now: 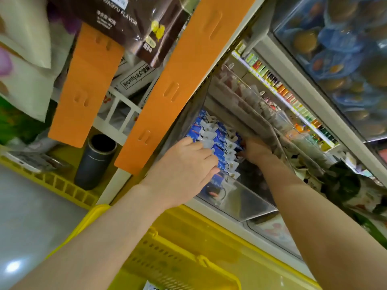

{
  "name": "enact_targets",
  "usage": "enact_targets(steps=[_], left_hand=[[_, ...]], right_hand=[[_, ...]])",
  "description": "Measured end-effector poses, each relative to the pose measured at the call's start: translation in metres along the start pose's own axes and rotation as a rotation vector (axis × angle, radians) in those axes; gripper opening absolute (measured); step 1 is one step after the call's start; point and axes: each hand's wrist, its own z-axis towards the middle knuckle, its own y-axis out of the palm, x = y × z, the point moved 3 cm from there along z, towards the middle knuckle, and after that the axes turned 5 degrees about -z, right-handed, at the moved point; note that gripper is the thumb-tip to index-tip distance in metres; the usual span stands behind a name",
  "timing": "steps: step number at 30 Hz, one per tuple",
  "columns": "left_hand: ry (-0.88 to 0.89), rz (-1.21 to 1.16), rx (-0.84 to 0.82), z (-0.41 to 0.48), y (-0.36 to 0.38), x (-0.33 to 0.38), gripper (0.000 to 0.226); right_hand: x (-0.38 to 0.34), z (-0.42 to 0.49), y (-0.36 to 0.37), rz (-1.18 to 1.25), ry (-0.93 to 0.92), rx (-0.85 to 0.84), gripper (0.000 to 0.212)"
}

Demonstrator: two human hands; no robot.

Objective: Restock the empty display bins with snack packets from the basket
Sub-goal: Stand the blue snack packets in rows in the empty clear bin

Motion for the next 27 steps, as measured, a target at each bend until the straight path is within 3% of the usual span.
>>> enact_targets(steps=[10, 13, 17, 21, 27], left_hand=[[-0.039, 0.010, -0.065, 0.002, -0.006, 0.002, 0.029], [-0.082, 0.055, -0.099, 0.002, -0.007, 0.007, 0.027], [-0.180, 0.062, -0.220, -0.004, -0.006, 0.017, 0.035], [-0.188, 0.100, -0.295, -0.013, -0.009, 0.036, 0.046], [-0.245, -0.057, -0.309, -0.060, 0.007, 0.072, 0.047]], right_hand=[[-0.001, -0.041, -0.025, 0.214, 0.062, 0.017, 0.028], [-0.004, -0.085, -0.041, 0.407, 0.049, 0.133, 0.031], [-0.008, -0.166, -0.039, 0.549, -0.103, 0.188, 0.024], [-0.008, -0.232, -0.013, 0.457, -0.310, 0.240, 0.040], [-0.013, -0.291, 0.050, 0.557, -0.360, 0.209, 0.036]])
